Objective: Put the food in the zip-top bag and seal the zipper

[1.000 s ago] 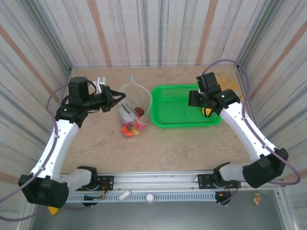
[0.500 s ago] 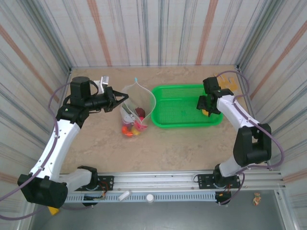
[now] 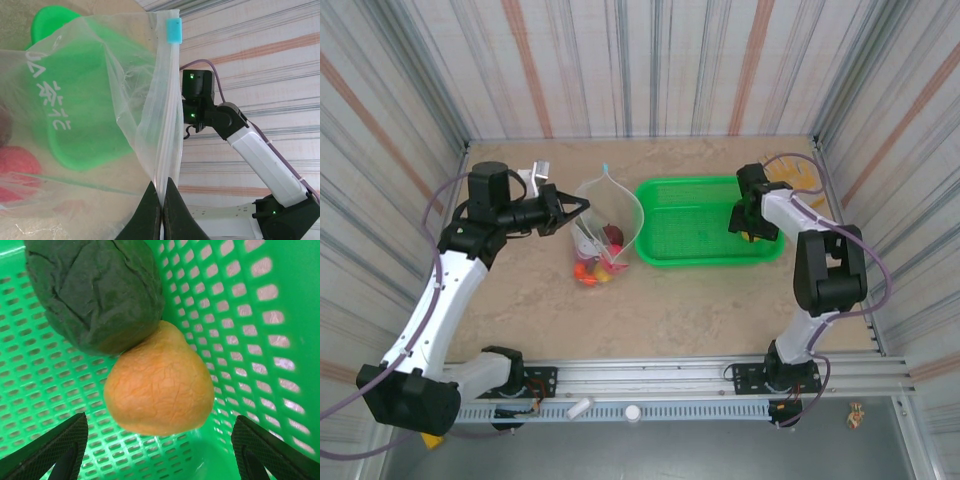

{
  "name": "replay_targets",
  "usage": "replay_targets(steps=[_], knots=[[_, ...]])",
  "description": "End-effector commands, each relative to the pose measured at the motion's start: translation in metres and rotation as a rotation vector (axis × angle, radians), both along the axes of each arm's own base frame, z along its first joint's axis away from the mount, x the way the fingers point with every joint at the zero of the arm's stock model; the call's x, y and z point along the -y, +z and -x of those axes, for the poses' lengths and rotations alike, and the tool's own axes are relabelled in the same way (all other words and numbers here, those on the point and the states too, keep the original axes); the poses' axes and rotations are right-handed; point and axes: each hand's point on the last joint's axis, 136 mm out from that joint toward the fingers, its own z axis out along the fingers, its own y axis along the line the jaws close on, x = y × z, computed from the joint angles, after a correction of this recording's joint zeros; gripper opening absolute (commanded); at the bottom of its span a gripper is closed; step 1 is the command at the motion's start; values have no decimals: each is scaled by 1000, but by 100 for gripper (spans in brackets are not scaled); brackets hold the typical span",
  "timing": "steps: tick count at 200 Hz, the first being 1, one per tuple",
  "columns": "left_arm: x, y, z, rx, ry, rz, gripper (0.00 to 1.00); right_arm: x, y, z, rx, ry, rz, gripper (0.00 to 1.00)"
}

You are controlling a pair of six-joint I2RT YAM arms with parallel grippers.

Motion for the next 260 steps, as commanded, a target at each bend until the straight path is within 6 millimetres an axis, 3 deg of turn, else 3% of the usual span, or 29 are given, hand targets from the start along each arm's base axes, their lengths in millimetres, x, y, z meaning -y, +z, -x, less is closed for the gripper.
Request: replay_targets(steps=[1, 39, 77, 102, 138, 165, 194, 260], knots=[[4, 2, 10, 29, -42, 2, 0, 0, -4, -10, -23, 46, 67, 78], [5, 3, 11, 28, -47, -3, 0, -7, -17, -19, -42, 73, 86, 75], [6, 3, 14, 27, -55, -7, 0, -18, -23, -21, -47, 106, 66, 64], [8, -1, 14, 12, -60, -9, 0, -15, -15, -22, -17, 103, 74, 55], [21, 6, 19, 38, -97, -23, 0, -20, 8, -18, 50, 105, 72, 52], [33, 7, 24, 43, -131, -46, 0, -30, 33, -10, 125, 112, 30, 49], [40, 8, 25, 44, -146, -57, 0, -53, 69, 7, 232, 157, -89, 49], [57, 13, 20, 37, -169, -66, 0, -121, 198, 47, 504, 424, -339, 48]])
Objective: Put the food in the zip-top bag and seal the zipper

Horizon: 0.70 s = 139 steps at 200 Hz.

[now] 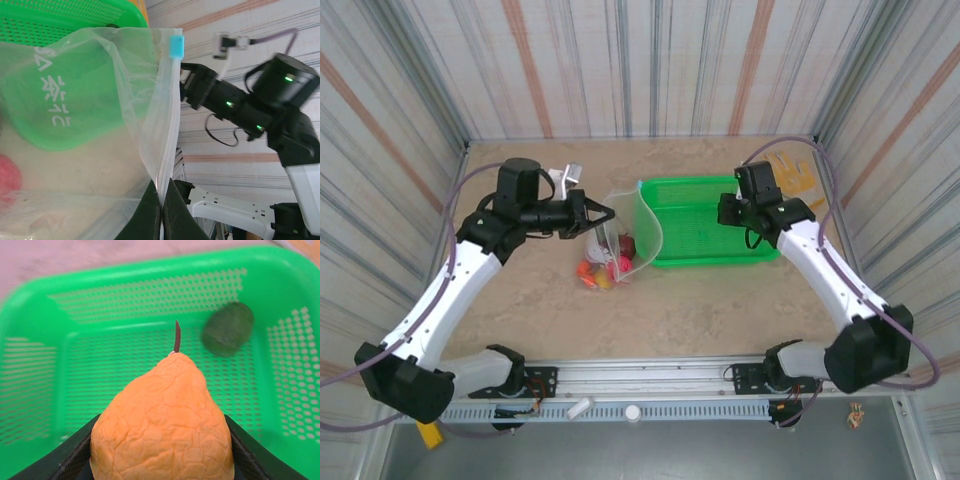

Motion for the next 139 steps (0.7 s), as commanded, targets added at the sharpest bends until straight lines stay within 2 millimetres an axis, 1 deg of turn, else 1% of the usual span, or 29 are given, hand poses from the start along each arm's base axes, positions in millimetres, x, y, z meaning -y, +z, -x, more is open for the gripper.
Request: replay_targets(steps=[1, 22, 34, 51, 69, 86, 97, 126, 139], knots=[[7, 15, -2, 40, -15, 3, 0, -30, 46, 17, 66, 135, -97, 48], [12, 15, -4, 39, -18, -2, 0, -60, 83, 32, 116, 258, -150, 48], [13, 16, -5, 40, -15, -4, 0, -76, 98, 41, 122, 321, -164, 48], [12, 16, -6, 36, -4, -5, 0, -104, 115, 55, 113, 434, -203, 48], [11, 18, -6, 43, 6, -8, 0, -138, 125, 73, 110, 565, -240, 48], [10, 20, -6, 49, 10, -11, 0, -165, 125, 88, 105, 666, -245, 49], [9, 22, -6, 51, 12, -12, 0, -177, 119, 94, 91, 706, -243, 49], [7, 21, -6, 59, 19, -22, 0, -207, 97, 103, 35, 766, -244, 50], [7, 20, -6, 56, 19, -25, 0, -213, 83, 102, 27, 757, -192, 50]])
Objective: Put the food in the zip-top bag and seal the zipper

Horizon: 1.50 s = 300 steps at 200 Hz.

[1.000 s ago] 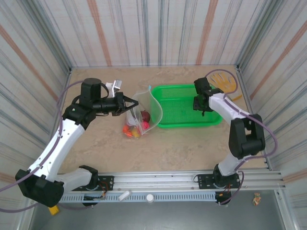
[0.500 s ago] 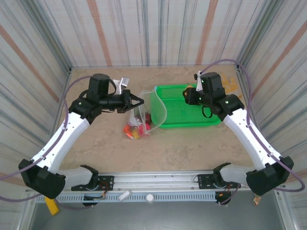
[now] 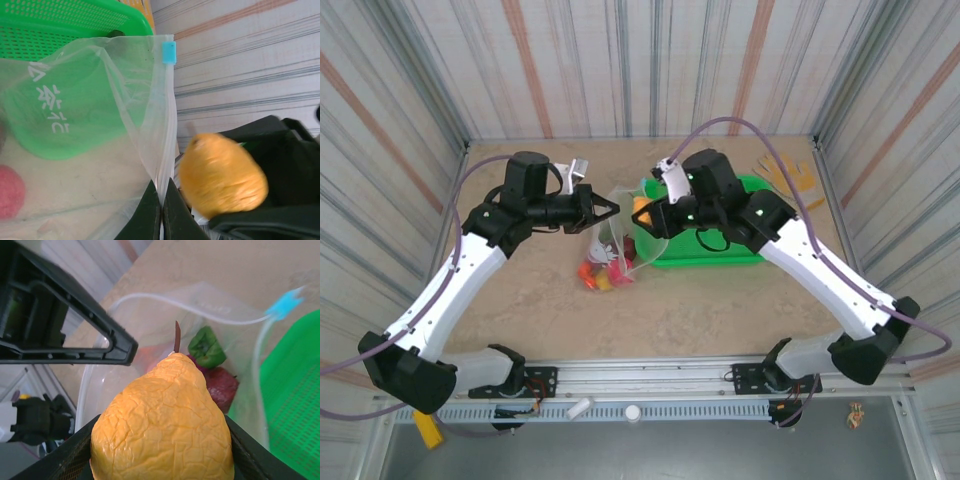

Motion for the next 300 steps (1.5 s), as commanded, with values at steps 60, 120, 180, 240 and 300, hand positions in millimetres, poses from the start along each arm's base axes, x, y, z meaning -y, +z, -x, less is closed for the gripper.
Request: replay_targets(steps=[60, 120, 180, 240, 300], knots=[[0, 22, 5, 67, -13, 21, 0, -17, -69, -28, -45, -123, 228, 52], [-2, 22, 8, 82, -17, 13, 0, -28, -81, -33, -59, -134, 264, 76], [-2, 18, 7, 76, -16, 10, 0, -25, -74, -29, -46, -130, 253, 78], [-12, 12, 2, 69, 24, -7, 0, -15, -15, -17, 67, -85, 171, 72], [-18, 8, 0, 74, 47, -28, 0, 30, 42, -21, 224, -197, 90, 69]])
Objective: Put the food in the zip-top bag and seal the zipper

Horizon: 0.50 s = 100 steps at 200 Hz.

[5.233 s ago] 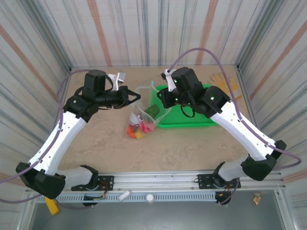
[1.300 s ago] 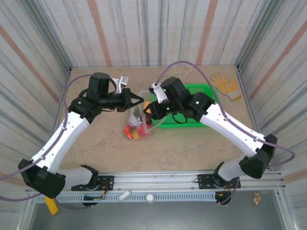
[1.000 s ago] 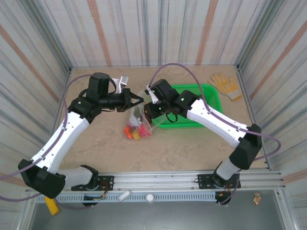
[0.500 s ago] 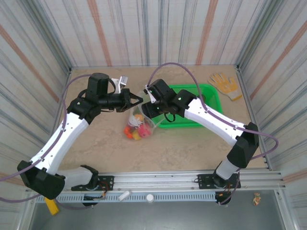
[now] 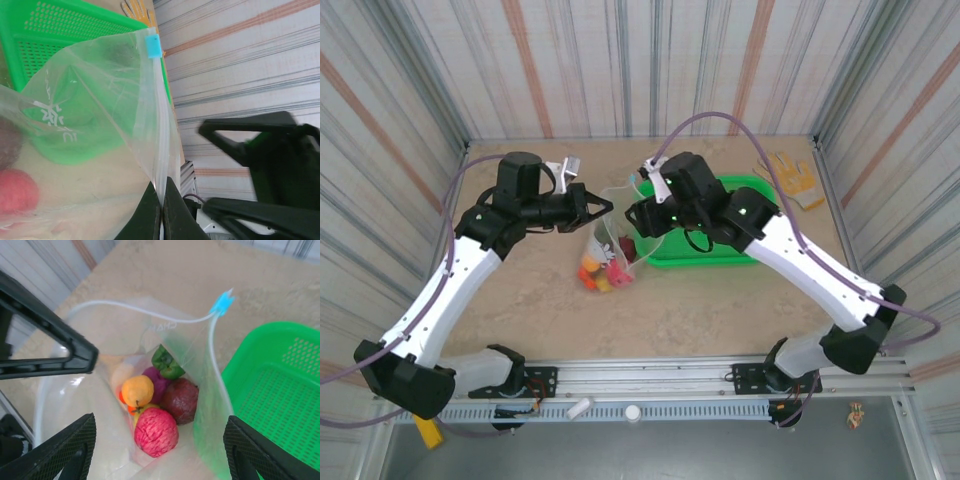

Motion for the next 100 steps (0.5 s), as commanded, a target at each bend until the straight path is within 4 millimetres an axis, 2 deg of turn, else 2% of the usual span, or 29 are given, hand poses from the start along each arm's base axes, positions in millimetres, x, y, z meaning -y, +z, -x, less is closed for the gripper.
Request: replay_targets(steps=[1, 11, 30, 62, 100], knots=[[-5, 4, 3, 36, 4, -10, 0, 24, 26, -6, 94, -53, -16, 69], [-4, 4, 3, 39, 3, -8, 0, 35, 24, -13, 90, -97, -16, 70], [-5, 5, 3, 43, 3, -9, 0, 65, 6, -33, 37, -222, -5, 72], [-4, 5, 4, 48, -4, -8, 0, 117, -48, -64, -89, -422, 35, 75], [-3, 1, 3, 50, -15, -13, 0, 165, -115, -92, -204, -565, 136, 77]])
